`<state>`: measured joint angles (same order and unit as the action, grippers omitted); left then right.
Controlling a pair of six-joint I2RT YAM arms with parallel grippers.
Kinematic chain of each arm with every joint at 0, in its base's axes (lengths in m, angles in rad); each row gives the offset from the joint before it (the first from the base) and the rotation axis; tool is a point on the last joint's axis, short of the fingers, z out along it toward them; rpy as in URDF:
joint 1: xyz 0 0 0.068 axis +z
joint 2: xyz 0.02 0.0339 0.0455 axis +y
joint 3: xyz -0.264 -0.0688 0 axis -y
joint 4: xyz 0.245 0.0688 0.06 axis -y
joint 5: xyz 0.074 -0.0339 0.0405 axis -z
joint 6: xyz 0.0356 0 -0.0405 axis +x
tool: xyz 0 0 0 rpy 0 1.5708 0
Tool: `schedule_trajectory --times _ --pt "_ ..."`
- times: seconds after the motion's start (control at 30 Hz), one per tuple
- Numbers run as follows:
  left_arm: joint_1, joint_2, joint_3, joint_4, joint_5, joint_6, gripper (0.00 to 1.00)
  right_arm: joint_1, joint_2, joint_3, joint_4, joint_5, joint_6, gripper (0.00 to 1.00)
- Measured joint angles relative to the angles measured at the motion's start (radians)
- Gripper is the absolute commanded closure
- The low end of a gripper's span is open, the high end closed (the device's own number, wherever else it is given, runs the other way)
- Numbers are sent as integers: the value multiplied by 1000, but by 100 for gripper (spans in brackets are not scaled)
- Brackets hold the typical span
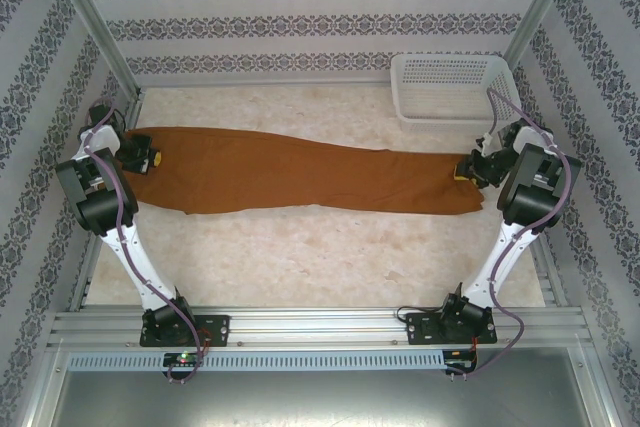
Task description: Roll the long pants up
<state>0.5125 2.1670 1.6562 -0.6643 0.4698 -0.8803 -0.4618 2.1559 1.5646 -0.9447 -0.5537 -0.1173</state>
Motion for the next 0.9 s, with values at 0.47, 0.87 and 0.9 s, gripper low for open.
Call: schedule_trajectory --times 0.47,0.87,0.9 --pt "0 0 0 6 25 -18 100 34 -63 77 -123 353 101 100" --pt "0 0 -26 27 48 -35 100 114 -162 481 -402 784 187 100" --pt "-1 0 -26 27 50 -36 100 114 -162 513 -425 813 194 100"
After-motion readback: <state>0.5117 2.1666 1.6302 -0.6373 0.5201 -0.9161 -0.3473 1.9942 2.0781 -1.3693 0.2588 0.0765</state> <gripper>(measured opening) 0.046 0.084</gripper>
